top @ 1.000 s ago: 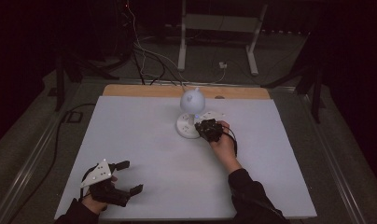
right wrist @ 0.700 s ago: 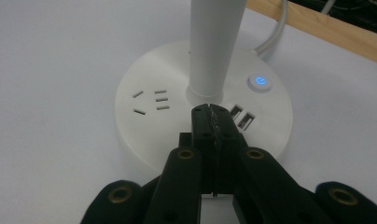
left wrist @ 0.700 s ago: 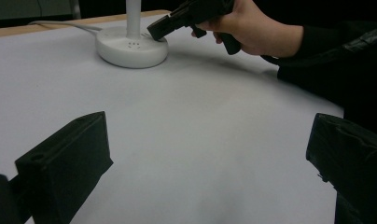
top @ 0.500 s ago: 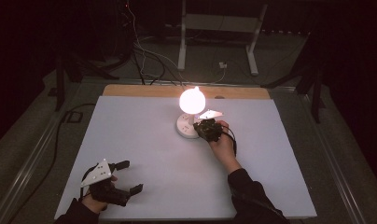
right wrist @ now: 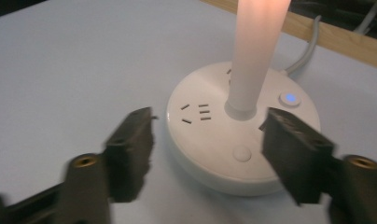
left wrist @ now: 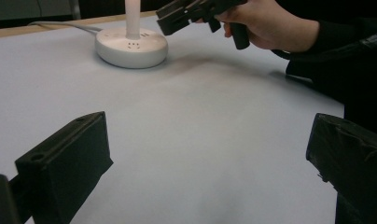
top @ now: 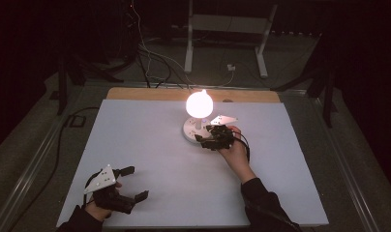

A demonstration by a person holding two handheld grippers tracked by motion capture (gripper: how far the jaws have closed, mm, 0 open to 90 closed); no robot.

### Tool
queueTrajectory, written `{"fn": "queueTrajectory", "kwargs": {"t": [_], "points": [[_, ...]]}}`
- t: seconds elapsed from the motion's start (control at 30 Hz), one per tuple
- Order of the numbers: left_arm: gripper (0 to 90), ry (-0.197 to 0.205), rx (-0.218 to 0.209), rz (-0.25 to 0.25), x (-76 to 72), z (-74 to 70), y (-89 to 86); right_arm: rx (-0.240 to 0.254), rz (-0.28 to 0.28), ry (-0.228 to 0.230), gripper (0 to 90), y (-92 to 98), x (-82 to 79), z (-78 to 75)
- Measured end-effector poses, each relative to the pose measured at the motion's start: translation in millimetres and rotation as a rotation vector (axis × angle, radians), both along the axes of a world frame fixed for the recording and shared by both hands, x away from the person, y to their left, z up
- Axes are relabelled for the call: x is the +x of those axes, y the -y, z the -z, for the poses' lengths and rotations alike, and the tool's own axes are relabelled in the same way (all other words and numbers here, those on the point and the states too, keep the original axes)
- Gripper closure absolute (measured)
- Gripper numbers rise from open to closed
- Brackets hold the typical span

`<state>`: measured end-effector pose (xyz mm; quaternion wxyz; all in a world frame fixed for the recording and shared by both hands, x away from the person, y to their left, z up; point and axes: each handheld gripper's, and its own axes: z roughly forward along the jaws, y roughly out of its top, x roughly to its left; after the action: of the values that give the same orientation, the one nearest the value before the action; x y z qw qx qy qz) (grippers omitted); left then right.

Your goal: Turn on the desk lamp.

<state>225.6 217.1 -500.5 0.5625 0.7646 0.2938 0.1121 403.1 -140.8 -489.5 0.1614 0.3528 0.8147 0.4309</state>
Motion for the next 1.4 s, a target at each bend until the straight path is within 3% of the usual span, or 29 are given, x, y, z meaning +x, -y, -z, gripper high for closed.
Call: {"fn": "queueTrajectory", "kwargs": {"t": [0.17,0.33,0.4,0.73,0.87,1.17,1.4], "points": [[0.4,0.0,-0.002,0.0,0.1,0.0,-0.2,0.007,0.007,0.007,18.0,3.7,-3.5,-6.5],[0.4,0.0,-0.002,0.0,0.1,0.1,-0.1,-0.019,-0.043,0.014,0.8,8.6,-7.3,-12.6],[0.3,-0.003,-0.002,-0.002,0.6,0.3,0.0,-0.055,-0.062,0.018,0.0,11.8,-9.8,-15.2],[0.4,0.0,-0.004,-0.001,1.7,-0.1,0.4,-0.04,-0.068,0.034,0.0,33.4,-23.6,-28.4],[0.4,0.0,0.004,0.006,1.4,0.2,2.2,-0.023,-0.08,0.013,0.0,44.8,-31.8,-31.4],[0.4,-0.004,0.005,0.002,0.7,0.9,1.6,-0.005,-0.059,-0.012,0.0,74.5,-54.0,-21.8],[0.3,-0.001,0.004,-0.002,0.3,0.3,0.2,-0.024,-0.038,-0.045,0.0,91.7,-69.4,-10.8]]}}
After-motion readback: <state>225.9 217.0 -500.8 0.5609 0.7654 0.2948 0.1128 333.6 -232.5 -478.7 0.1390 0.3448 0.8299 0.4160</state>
